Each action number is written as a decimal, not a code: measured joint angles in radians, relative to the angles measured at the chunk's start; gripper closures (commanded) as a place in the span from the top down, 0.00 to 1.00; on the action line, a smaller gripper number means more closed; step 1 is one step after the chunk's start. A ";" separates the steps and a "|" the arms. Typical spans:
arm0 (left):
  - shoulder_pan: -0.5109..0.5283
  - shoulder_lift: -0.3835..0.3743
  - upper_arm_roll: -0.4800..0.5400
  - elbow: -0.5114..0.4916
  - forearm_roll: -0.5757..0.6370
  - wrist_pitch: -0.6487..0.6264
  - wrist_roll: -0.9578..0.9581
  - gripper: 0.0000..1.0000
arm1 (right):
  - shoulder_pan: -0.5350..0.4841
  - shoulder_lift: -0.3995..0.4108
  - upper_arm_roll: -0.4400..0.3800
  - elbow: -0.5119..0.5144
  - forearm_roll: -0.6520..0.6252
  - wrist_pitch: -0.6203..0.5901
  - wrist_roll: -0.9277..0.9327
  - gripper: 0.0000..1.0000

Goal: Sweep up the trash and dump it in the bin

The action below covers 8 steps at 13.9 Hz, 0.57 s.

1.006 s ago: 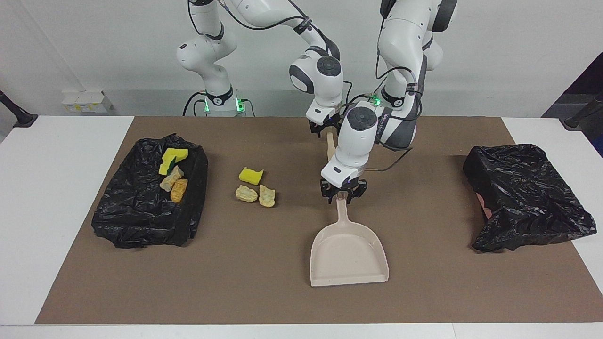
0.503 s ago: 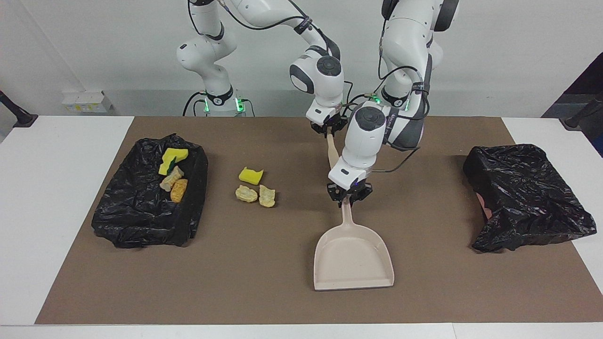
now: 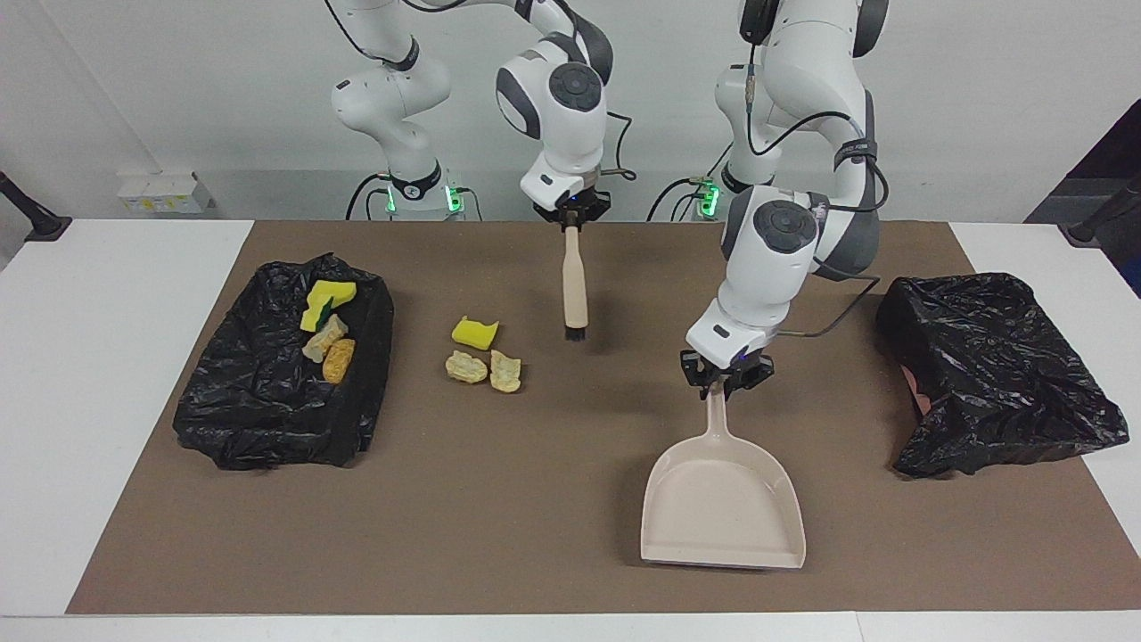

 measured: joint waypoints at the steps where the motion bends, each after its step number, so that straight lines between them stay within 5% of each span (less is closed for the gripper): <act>1: 0.005 0.001 0.000 0.006 0.000 -0.006 0.046 0.00 | -0.040 -0.018 -0.002 -0.012 -0.030 -0.008 0.000 0.00; 8: 0.027 0.020 0.000 0.026 0.001 -0.006 0.664 0.00 | -0.310 0.064 -0.008 -0.104 -0.300 0.057 -0.158 0.00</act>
